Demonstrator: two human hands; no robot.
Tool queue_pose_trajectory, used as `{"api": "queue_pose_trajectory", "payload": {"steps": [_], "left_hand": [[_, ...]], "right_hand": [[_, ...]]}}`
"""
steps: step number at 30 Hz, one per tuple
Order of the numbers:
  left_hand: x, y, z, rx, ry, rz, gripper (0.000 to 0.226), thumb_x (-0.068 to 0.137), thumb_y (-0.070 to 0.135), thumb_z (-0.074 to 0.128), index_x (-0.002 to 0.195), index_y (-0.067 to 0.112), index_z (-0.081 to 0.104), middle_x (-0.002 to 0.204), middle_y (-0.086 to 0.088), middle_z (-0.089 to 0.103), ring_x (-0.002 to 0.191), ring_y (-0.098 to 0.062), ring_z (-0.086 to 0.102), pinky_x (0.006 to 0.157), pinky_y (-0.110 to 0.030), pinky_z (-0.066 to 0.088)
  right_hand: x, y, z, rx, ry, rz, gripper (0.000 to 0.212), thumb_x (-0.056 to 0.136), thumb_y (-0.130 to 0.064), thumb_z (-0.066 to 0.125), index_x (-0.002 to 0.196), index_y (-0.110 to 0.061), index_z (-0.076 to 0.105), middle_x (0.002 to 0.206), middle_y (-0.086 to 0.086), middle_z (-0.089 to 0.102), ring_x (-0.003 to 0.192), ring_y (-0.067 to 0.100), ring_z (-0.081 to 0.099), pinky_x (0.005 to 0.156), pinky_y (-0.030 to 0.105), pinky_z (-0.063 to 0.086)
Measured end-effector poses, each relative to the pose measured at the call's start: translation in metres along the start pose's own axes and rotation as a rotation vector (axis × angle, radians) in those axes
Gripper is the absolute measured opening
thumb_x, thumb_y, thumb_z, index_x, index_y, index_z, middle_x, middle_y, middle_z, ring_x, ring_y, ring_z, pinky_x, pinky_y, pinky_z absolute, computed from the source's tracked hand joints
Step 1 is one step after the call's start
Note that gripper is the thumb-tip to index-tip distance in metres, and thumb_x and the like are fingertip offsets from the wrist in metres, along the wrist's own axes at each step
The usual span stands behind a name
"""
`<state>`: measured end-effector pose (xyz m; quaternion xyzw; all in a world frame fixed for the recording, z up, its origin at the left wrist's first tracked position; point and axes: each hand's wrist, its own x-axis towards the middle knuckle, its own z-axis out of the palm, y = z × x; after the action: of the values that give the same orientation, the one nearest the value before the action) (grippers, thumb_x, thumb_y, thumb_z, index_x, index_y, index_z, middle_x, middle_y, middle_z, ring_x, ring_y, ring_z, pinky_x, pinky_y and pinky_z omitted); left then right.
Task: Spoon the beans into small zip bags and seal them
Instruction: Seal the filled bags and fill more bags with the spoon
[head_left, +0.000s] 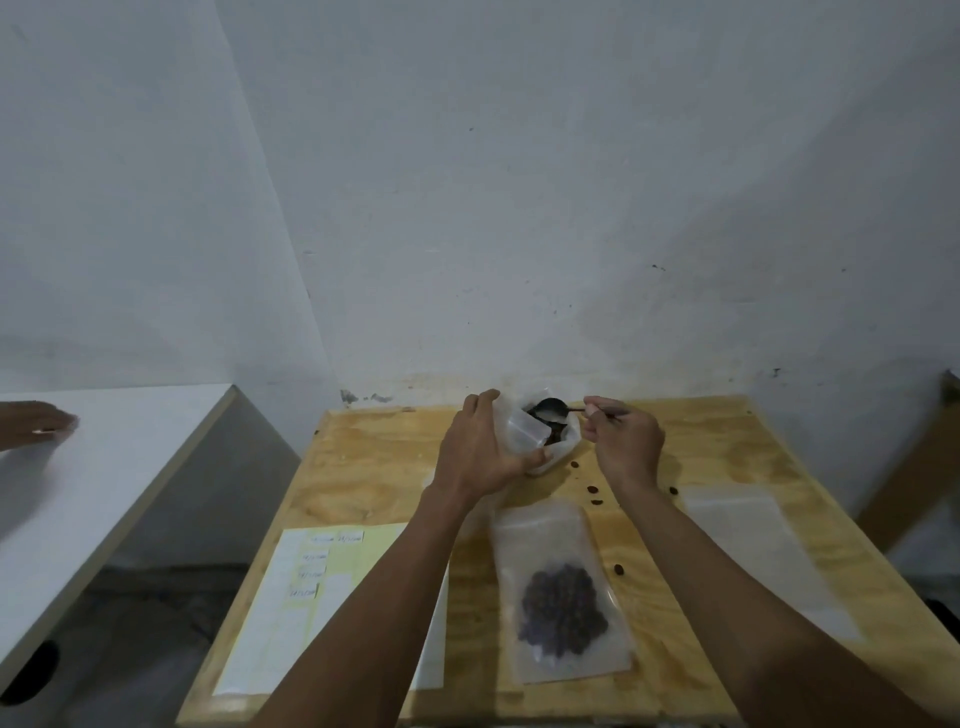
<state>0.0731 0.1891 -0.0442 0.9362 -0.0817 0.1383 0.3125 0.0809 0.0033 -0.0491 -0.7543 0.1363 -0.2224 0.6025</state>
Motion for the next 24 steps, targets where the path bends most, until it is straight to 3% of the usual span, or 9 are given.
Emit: {"api": "queue_pose_trajectory", "payload": {"steps": [3,5,7,13,17,20,24], "left_hand": [[0.004,0.001,0.004,-0.047,-0.039,-0.019,0.109,0.062,0.075,0.073,0.145,0.012,0.040,0.140,-0.003,0.049,0.121,-0.020,0.053,0.087,-0.026,0.041],[0.006,0.001,0.006,-0.099,-0.046,-0.030,0.110,0.062,0.072,0.079,0.146,0.012,0.041,0.141,-0.003,0.049,0.123,-0.019,0.051,0.089,-0.025,0.040],[0.008,0.000,0.008,-0.140,-0.046,-0.030,0.109,0.063,0.067,0.083,0.147,0.011,0.040,0.143,-0.002,0.049,0.125,-0.017,0.050,0.092,-0.024,0.038],[0.010,0.002,0.011,-0.205,-0.031,-0.015,0.102,0.067,0.053,0.089,0.146,0.012,0.040,0.143,-0.001,0.049,0.125,-0.014,0.048,0.092,-0.022,0.037],[0.010,0.001,0.013,-0.204,-0.043,-0.016,0.102,0.067,0.051,0.090,0.148,0.013,0.039,0.145,-0.001,0.048,0.128,-0.017,0.048,0.093,-0.023,0.037],[0.009,-0.002,0.012,-0.191,-0.052,-0.016,0.104,0.066,0.052,0.090,0.148,0.014,0.039,0.145,0.000,0.048,0.128,-0.016,0.047,0.094,-0.022,0.036],[0.007,-0.005,0.008,-0.153,-0.060,0.002,0.108,0.065,0.055,0.089,0.149,0.012,0.038,0.146,-0.002,0.047,0.130,-0.017,0.046,0.096,-0.023,0.036]], "right_hand": [[-0.007,0.009,0.005,-0.077,0.021,-0.049,0.017,0.095,-0.010,0.068,0.105,-0.006,0.080,0.099,0.006,0.079,0.086,0.015,0.072,0.085,0.038,0.061],[-0.012,0.011,0.008,-0.105,0.036,-0.058,0.017,0.095,-0.009,0.067,0.106,-0.005,0.080,0.100,0.005,0.078,0.088,0.011,0.067,0.086,0.028,0.056],[-0.012,0.009,0.012,-0.079,0.049,-0.003,0.015,0.094,-0.008,0.067,0.100,-0.006,0.081,0.096,0.003,0.078,0.087,0.012,0.067,0.085,0.028,0.054],[0.002,-0.004,0.019,0.024,-0.013,0.256,0.020,0.090,-0.012,0.063,0.075,-0.018,0.074,0.078,-0.002,0.076,0.077,0.004,0.065,0.067,0.023,0.047],[0.001,0.002,0.020,0.113,-0.065,0.355,0.021,0.088,-0.010,0.065,0.070,-0.018,0.072,0.065,-0.004,0.074,0.076,0.013,0.072,0.076,0.031,0.055],[0.000,0.005,0.022,0.192,-0.046,0.417,0.020,0.088,-0.008,0.065,0.072,-0.018,0.073,0.059,-0.007,0.073,0.067,0.013,0.068,0.069,0.033,0.051],[0.001,0.005,0.020,0.237,0.045,0.422,0.022,0.087,-0.010,0.067,0.068,-0.018,0.073,0.072,0.002,0.077,0.067,0.018,0.066,0.066,0.035,0.050]]}}
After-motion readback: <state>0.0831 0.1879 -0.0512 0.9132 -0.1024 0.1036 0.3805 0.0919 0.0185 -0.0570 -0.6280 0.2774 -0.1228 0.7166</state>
